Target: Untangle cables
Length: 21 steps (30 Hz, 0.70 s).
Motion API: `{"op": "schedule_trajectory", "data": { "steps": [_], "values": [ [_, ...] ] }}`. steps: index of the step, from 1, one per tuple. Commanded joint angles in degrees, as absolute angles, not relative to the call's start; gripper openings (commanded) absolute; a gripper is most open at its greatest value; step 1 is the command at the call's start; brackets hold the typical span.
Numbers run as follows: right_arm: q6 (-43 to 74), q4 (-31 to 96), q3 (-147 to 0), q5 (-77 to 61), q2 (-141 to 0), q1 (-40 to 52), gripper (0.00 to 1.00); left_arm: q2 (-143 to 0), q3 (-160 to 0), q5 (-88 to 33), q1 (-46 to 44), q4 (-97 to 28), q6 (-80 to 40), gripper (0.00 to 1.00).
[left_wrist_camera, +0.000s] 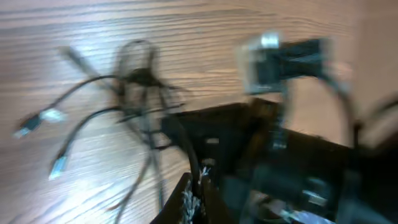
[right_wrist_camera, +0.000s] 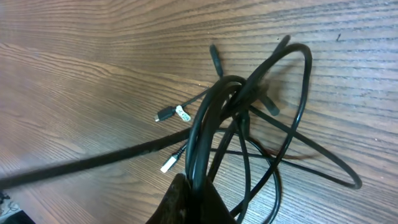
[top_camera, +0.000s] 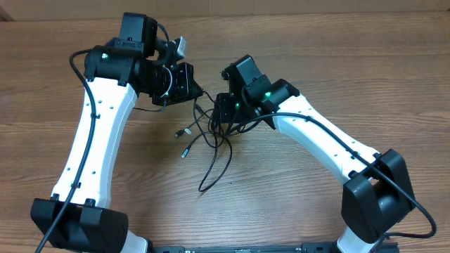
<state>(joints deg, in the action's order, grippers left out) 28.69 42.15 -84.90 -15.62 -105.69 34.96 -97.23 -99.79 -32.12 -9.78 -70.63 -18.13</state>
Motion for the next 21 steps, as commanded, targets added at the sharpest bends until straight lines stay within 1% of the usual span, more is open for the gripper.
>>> {"op": "schedule_trajectory", "data": {
  "steps": [1,5,8,13,16,21],
  "values": [
    [28.67,42.28,-86.61,-15.25,-100.38,33.39,0.04,-95.61,-100.49,-15.64,-10.15,-73.52,-22.98,0.04],
    [28.67,42.37,-86.70,-15.05,-94.56,30.63,0.04,-95.61,-100.18,-2.33,-10.15,-75.81,-27.55,0.04],
    [28.67,43.03,-86.70,-15.05,-90.89,28.53,0.04,-95.61,-99.70,3.55,-10.13,-76.64,-30.61,0.04],
    [28.73,46.33,-86.70,-12.58,-86.11,24.32,0.04,-95.64,-99.46,3.49,-9.54,-76.69,-32.64,0.04],
    [33.10,51.79,-86.70,-3.20,-85.41,22.35,0.04,-95.61,-99.46,4.19,-7.38,-76.71,-34.37,0.04],
    [36.69,56.49,-86.50,3.64,-85.41,20.29,0.04,-95.64,-99.46,4.45,-2.81,-76.88,-36.49,0.04]
  ]
}}
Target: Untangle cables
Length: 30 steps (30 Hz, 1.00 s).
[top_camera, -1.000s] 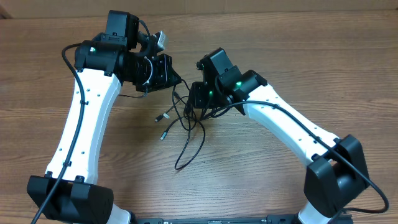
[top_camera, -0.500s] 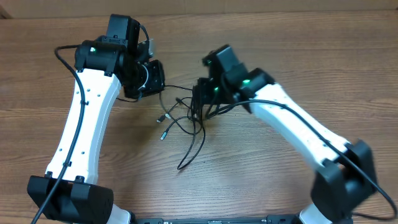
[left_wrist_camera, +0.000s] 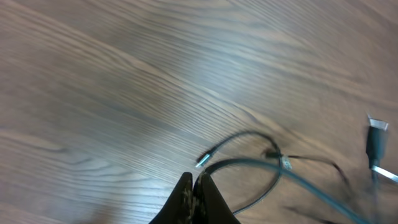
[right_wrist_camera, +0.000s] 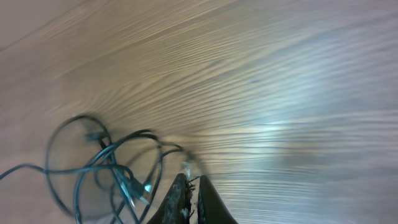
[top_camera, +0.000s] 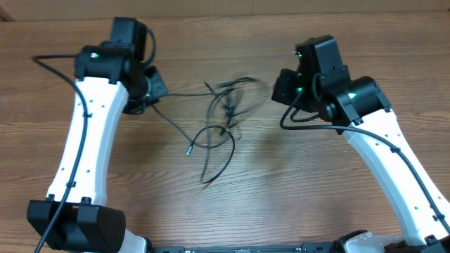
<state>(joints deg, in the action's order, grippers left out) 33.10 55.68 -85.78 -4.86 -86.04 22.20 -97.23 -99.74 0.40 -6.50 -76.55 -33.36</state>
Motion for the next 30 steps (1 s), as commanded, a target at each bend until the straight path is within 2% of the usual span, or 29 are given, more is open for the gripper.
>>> {"op": "schedule_trajectory", "data": {
  "steps": [1,7,13,15,18,22,25,29,30],
  "values": [
    [37.08,56.77,-86.50,4.34,-85.41,19.62,0.04,-95.64,-99.46,4.47,-1.39,-77.03,-36.47,0.04],
    [38.83,56.88,-86.50,2.74,-85.41,18.52,0.04,-95.68,-99.46,1.23,1.91,-77.97,-35.03,0.04],
    [35.31,56.07,-86.41,-6.79,-85.86,18.83,0.04,-95.70,-99.46,-16.69,0.71,-74.59,-20.27,0.04],
    [35.22,55.83,-86.08,-8.49,-86.11,19.18,0.11,-95.70,-99.46,-27.07,-0.12,-73.17,-12.97,0.04],
    [34.00,55.79,-85.67,-8.71,-86.65,19.68,0.30,-95.68,-99.50,-44.29,-1.61,-71.79,-1.17,0.04],
    [32.97,56.27,-85.56,-10.11,-87.72,19.88,0.47,-95.55,-99.61,-61.91,-4.43,-72.12,12.58,0.04],
    [30.26,56.51,-85.56,-12.40,-89.01,19.88,0.63,-95.59,-99.59,-54.61,-6.04,-70.41,9.30,0.04],
    [30.13,57.14,-85.56,-12.58,-91.42,19.88,0.70,-95.61,-99.57,-20.34,-7.05,-71.35,-15.25,0.06],
    [30.13,57.14,-85.56,-12.88,-91.96,19.86,0.72,-95.68,-99.57,-11.81,-7.07,-72.75,-21.34,0.12]
  ]
}}
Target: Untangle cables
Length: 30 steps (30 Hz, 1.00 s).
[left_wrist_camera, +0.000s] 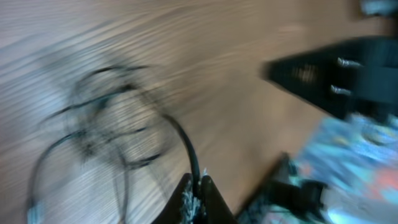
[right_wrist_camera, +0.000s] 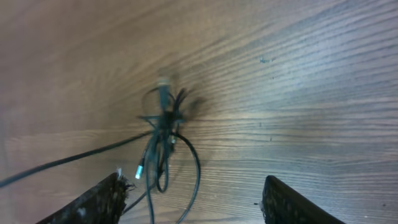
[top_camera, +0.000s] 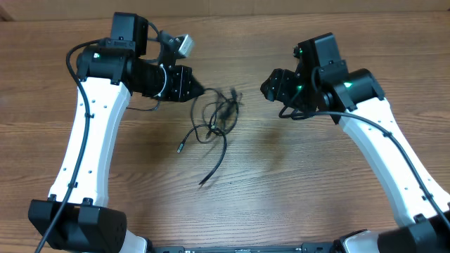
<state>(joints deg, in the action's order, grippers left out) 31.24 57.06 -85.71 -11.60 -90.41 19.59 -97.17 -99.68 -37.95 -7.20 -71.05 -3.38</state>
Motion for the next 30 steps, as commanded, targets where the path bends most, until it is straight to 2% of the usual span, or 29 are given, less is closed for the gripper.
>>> {"op": "schedule_trajectory", "data": {
  "steps": [1,3,4,6,10,13,24,30],
  "values": [
    [30.13,57.14,-85.56,-13.26,-92.51,19.88,0.73,-95.68,-99.57,-5.43,-7.07,-74.35,-26.09,0.24],
    [30.13,57.17,-85.56,-14.57,-93.54,19.88,0.77,-95.77,-99.57,-1.23,-7.07,-76.44,-28.82,0.57],
    [30.11,57.17,-85.56,-14.96,-94.02,19.88,0.77,-95.81,-99.57,-1.08,-7.05,-77.12,-28.75,0.70],
    [30.13,57.12,-85.56,-15.57,-94.67,19.88,0.78,-95.98,-99.57,-1.30,-7.05,-77.84,-28.73,0.78],
    [30.13,57.19,-85.56,-15.62,-95.42,19.88,0.88,-96.27,-99.46,-9.17,-7.57,-77.69,-20.49,0.80],
    [30.09,57.21,-85.56,-15.53,-95.44,19.86,1.00,-97.06,-99.46,-17.39,-9.10,-77.54,-14.04,0.81],
    [26.68,59.88,-85.56,-15.33,-95.44,14.81,1.00,-109.30,-99.46,-17.45,-17.30,-73.49,-15.40,0.76],
    [26.24,61.84,-85.56,-15.11,-95.44,14.87,1.00,-119.02,-99.46,-17.47,-20.82,-70.50,-21.08,0.72]
  ]
}}
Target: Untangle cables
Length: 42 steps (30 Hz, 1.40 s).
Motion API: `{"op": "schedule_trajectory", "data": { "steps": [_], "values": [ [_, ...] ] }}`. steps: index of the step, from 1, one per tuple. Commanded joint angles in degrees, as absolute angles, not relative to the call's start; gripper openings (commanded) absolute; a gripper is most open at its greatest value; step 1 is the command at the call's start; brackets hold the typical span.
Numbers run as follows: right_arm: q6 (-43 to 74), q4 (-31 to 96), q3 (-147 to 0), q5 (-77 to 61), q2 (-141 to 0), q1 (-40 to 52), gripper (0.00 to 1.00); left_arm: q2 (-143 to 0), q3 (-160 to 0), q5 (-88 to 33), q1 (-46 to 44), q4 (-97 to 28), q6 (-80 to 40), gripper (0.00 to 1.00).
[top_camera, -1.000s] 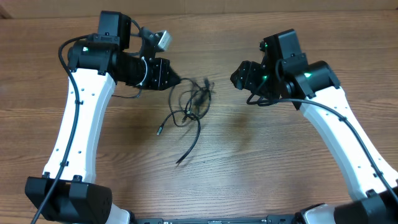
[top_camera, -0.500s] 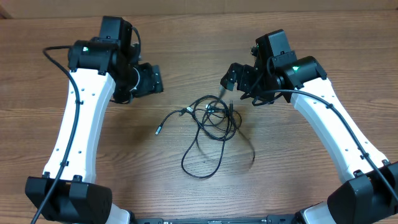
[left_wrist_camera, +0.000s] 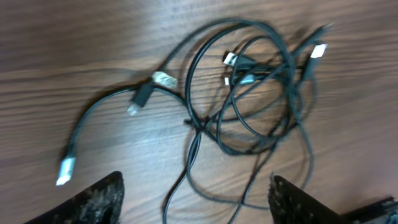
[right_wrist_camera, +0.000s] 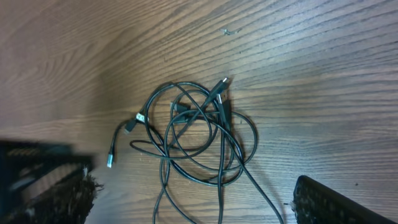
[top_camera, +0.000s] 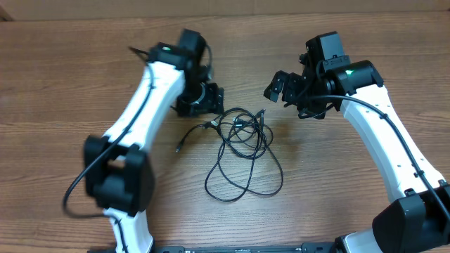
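Note:
A bundle of thin black cables (top_camera: 242,137) lies flat on the wooden table, its loops crossing near the middle and one long loop (top_camera: 242,186) trailing toward the front. A loose plug end (top_camera: 179,149) points left. In the left wrist view the cables (left_wrist_camera: 189,121) lie just ahead of my left gripper (left_wrist_camera: 196,205), which is open with strands passing under it. My left gripper (top_camera: 205,98) hovers at the bundle's upper left. My right gripper (top_camera: 285,88) is open to the upper right, with the cables (right_wrist_camera: 221,124) below it (right_wrist_camera: 199,205).
The wood-grain table (top_camera: 337,197) carries only the cables. My left arm (top_camera: 140,105) reaches diagonally over the left half. My right arm (top_camera: 394,140) runs along the right side. The table's far edge is near the top of the overhead view.
My left gripper was shut on a strand left of the bundle and is now open, closer over it. The cables lie looser and wider on the table. My right gripper stays open.
First both grippers were shut on strands, close together over the tangle. Then they were far apart with the cables stretched between them. Then my right gripper was open while the left still held a strand. Now both are open and the cables lie spread out.

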<state>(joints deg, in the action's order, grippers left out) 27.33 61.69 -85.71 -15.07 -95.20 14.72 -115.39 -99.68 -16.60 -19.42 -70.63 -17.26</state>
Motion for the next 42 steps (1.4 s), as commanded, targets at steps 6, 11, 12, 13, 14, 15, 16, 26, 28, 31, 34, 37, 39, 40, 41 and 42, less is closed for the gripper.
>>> {"op": "schedule_trajectory", "data": {
  "steps": [6,11,12,13,14,15,16,26,28,31,34,37,39,40,41,42],
  "values": [
    [26.24,61.84,-85.56,-15.11,-95.50,14.90,1.00,-125.51,-99.46,-18.09,-22.65,-70.46,-26.02,0.67],
    [26.26,61.73,-85.56,-15.14,-95.50,14.94,1.00,-125.99,-99.46,-18.06,-23.16,-70.19,-26.94,0.68],
    [26.26,61.69,-85.56,-15.11,-95.50,14.94,1.00,-125.99,-99.46,-18.17,-23.16,-70.35,-27.94,0.68],
    [26.26,61.67,-85.56,-15.14,-95.50,14.94,1.00,-125.99,-99.46,-18.48,-23.16,-70.52,-28.88,0.68],
    [26.26,61.67,-85.56,-15.11,-95.50,15.05,1.00,-125.99,-99.46,-19.35,-23.16,-70.52,-29.80,0.69],
    [26.26,61.67,-85.56,-15.14,-95.50,15.11,1.00,-125.99,-99.48,-20.86,-23.16,-70.43,-31.24,0.72],
    [26.26,61.67,-85.56,-15.14,-95.50,15.20,1.00,-125.99,-99.48,-23.00,-23.16,-70.26,-33.30,0.73],
    [26.24,61.41,-85.56,-15.11,-96.73,17.15,1.00,-125.99,-99.48,-25.82,-23.99,-65.78,-47.35,0.64],
    [26.24,61.43,-85.56,-15.11,-97.47,17.45,1.00,-125.99,-99.46,-21.82,-24.82,-66.17,-49.12,0.60],
    [26.24,61.49,-85.56,-15.16,-98.83,17.69,1.00,-125.99,-99.46,-17.50,-26.09,-66.13,-50.70,0.43],
    [26.26,61.93,-85.56,-15.18,-99.26,17.69,1.00,-125.99,-99.48,-15.90,-27.03,-65.39,-50.74,0.04],
    [26.22,62.13,-85.56,-15.14,-99.26,17.67,1.00,-125.67,-101.65,-18.55,-26.81,-66.35,-45.65,0.04],
    [25.58,62.17,-85.56,-15.16,-99.26,17.67,1.00,-124.79,-104.95,-21.26,-26.59,-67.88,-41.54,0.04],
    [25.34,62.17,-85.56,-15.14,-99.26,17.67,1.00,-124.09,-106.98,-21.39,-26.59,-68.97,-40.58,0.04],
    [25.30,62.19,-85.56,-15.14,-99.26,17.67,1.00,-123.22,-109.34,-21.41,-26.61,-70.13,-39.64,0.04],
    [25.19,62.24,-85.56,-15.20,-99.26,17.67,1.00,-122.32,-111.46,-21.45,-26.61,-71.09,-38.63,0.04]
  ]
}}
